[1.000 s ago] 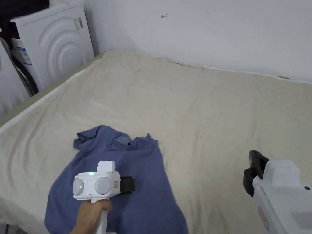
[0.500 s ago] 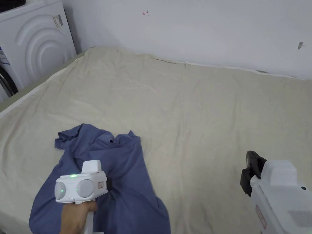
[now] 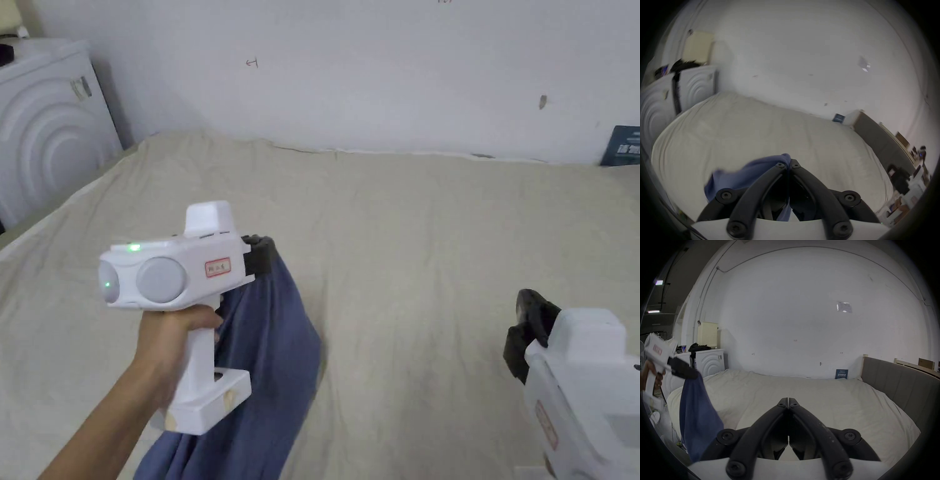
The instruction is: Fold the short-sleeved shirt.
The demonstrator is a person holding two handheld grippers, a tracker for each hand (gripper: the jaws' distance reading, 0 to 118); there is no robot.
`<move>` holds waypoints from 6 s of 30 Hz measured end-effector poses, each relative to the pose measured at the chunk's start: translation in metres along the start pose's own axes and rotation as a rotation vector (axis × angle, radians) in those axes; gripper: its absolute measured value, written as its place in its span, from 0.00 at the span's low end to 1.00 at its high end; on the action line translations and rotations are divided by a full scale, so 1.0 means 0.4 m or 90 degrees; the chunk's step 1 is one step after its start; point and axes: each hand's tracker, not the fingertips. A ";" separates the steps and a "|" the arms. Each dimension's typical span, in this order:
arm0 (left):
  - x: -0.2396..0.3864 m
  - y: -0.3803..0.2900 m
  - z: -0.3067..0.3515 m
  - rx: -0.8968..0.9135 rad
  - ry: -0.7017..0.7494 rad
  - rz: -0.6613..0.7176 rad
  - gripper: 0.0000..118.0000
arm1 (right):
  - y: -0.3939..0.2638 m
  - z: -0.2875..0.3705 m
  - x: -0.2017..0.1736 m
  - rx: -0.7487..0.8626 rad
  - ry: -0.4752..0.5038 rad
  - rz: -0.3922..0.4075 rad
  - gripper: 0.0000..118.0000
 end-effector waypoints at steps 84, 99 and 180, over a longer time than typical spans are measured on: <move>0.172 -0.227 -0.128 -0.054 0.035 -0.026 0.00 | 0.093 0.154 0.210 0.054 -0.148 0.001 0.02; 0.227 -0.527 -0.290 -0.315 0.029 -0.048 0.99 | 0.024 0.138 0.250 0.000 -0.155 -0.015 0.02; -0.084 0.559 -0.400 0.160 0.237 -0.043 0.05 | 0.573 -0.586 0.533 -0.043 -0.109 -0.019 0.06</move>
